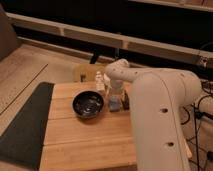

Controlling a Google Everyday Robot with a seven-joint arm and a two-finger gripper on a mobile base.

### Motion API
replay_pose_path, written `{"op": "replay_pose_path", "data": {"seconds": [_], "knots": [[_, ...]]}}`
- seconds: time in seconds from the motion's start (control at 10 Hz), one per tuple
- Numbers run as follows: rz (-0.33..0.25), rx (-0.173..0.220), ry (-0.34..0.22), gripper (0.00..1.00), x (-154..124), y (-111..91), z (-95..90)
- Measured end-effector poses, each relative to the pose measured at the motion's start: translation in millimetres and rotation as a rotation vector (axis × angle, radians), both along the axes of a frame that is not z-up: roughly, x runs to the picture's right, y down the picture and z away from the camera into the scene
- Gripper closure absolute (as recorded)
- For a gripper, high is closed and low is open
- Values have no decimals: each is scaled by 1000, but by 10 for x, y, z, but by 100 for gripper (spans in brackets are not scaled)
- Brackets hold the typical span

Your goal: Wipe the white sponge on the table

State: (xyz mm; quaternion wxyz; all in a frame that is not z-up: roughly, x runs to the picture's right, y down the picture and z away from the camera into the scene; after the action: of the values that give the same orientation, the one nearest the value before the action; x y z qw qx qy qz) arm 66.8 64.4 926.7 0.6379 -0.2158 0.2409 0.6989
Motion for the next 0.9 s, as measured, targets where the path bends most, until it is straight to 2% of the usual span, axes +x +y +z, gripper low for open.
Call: {"op": "replay_pose_path", "data": {"seconds": [0.4, 0.6, 0.7, 0.9], "knots": [[-1, -7, 29, 37, 22, 31, 72], [5, -11, 36, 50, 40, 65, 111], [13, -14, 33, 65, 18, 87, 145], [12, -16, 32, 82, 7, 103, 166]]}}
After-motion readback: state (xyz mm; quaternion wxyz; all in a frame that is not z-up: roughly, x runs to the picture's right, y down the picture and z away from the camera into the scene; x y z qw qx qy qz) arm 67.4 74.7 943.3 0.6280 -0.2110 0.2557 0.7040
